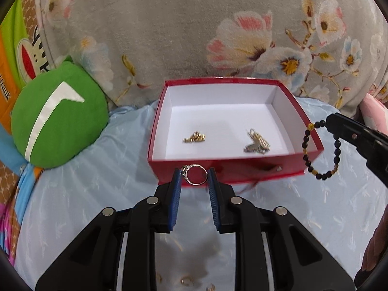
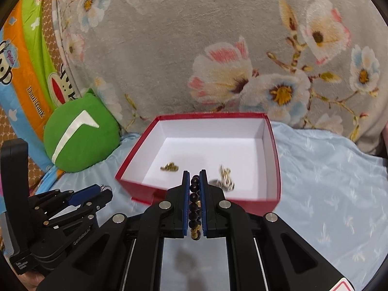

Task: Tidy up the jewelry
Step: 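Carry the silver ring and bead bracelet over the red box, then open both tools to drop the ring and bracelet into the box, then withdraw both open tools from the box toward the remaining earrings, then grasp the gold pearl earring with the right tool while the left tool grasps a gold dangle earring, then carry both gold earrings over the red box, then open both tools to release the earrings into the box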

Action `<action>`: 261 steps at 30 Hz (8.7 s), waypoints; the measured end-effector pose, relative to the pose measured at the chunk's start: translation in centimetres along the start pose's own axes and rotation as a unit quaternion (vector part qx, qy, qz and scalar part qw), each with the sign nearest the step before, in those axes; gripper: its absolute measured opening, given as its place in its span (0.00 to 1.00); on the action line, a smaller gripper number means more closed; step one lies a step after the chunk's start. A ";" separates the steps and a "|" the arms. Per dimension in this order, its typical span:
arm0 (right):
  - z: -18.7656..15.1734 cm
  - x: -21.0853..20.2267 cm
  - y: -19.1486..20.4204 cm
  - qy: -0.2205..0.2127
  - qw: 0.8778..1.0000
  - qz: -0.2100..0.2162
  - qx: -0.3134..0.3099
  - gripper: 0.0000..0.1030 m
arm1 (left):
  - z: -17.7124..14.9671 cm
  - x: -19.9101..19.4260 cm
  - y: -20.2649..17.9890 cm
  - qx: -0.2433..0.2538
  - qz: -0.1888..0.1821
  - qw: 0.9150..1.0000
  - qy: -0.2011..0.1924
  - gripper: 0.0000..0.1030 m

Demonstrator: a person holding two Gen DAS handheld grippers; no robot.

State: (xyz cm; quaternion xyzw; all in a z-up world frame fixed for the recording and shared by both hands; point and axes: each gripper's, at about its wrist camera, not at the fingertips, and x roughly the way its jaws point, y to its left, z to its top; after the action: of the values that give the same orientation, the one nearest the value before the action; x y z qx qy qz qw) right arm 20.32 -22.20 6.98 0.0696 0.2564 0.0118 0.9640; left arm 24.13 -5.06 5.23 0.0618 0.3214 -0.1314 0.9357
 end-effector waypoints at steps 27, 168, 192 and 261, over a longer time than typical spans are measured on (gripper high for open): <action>6.1 20.2 -5.9 0.105 0.993 -0.059 -0.009 0.07 | 13.0 18.3 -2.0 0.008 0.033 0.999 0.021 0.21; -16.8 -5.2 -1.0 0.094 0.993 -0.054 0.045 0.15 | -13.8 -4.0 -0.8 -0.057 -0.074 0.993 0.077 0.04; 1.3 2.0 -1.1 0.016 1.000 0.008 0.007 0.15 | 4.8 0.7 0.3 -0.015 -0.023 0.999 -0.040 0.04; 1.2 8.7 1.1 0.033 0.997 -0.054 -0.039 0.41 | 6.6 9.0 -0.7 0.007 0.039 0.999 -0.017 0.52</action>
State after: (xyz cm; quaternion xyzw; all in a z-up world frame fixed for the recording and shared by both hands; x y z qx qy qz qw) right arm 28.42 -20.77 3.86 0.0176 0.2904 -0.0283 0.9563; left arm 34.64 -8.92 4.79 0.0781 0.3018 -0.0985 0.9450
